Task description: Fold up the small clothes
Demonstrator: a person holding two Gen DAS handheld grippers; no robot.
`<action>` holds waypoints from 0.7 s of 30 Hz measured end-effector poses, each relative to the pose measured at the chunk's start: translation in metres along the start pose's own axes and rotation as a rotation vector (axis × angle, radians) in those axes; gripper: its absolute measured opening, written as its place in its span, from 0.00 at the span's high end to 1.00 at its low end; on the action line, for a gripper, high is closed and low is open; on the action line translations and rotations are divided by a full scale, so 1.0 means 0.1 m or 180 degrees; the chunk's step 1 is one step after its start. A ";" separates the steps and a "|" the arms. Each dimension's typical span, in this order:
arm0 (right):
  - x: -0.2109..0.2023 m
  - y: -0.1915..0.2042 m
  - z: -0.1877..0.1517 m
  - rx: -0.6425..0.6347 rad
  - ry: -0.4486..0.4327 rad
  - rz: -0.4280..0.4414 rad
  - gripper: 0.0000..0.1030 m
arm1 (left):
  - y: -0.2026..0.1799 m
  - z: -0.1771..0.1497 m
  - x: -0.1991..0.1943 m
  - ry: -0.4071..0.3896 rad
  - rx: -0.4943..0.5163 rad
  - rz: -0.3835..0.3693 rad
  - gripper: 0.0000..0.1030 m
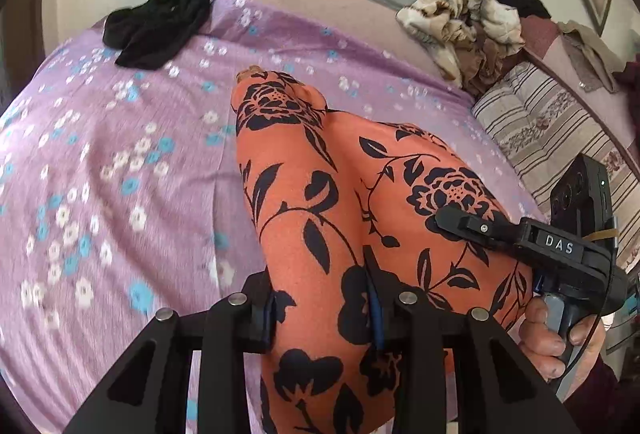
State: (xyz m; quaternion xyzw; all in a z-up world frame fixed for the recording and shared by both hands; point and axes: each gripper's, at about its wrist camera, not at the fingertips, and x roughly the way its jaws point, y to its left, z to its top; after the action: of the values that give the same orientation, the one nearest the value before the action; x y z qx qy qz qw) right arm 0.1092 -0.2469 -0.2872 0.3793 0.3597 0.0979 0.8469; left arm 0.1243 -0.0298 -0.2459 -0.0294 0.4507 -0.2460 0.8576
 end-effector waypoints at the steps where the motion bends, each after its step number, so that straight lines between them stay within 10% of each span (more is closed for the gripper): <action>1: 0.06 -0.04 -0.10 0.0020 0.0113 -0.0092 0.64 | 0.04 -0.12 0.09 0.0176 -0.0052 0.0037 0.63; 6: 0.11 -0.16 -0.28 0.0073 0.0297 -0.0499 0.46 | 0.14 -0.22 0.05 0.0262 -0.0197 0.0102 0.55; 13: -0.53 0.09 -0.10 -0.0205 -0.0421 -0.0624 0.44 | 0.05 -0.24 -0.38 -0.0261 0.0057 0.0452 0.53; 21: 0.31 0.13 -0.03 -0.0099 0.0245 -0.0661 0.47 | 0.18 -0.44 -0.06 -0.0145 0.0174 0.0897 0.34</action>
State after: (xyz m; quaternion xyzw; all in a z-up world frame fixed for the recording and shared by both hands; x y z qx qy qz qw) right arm 0.1308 -0.2224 -0.2957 0.3227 0.4277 0.0298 0.8438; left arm 0.0935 -0.0041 -0.2726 0.0519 0.4239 -0.1346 0.8942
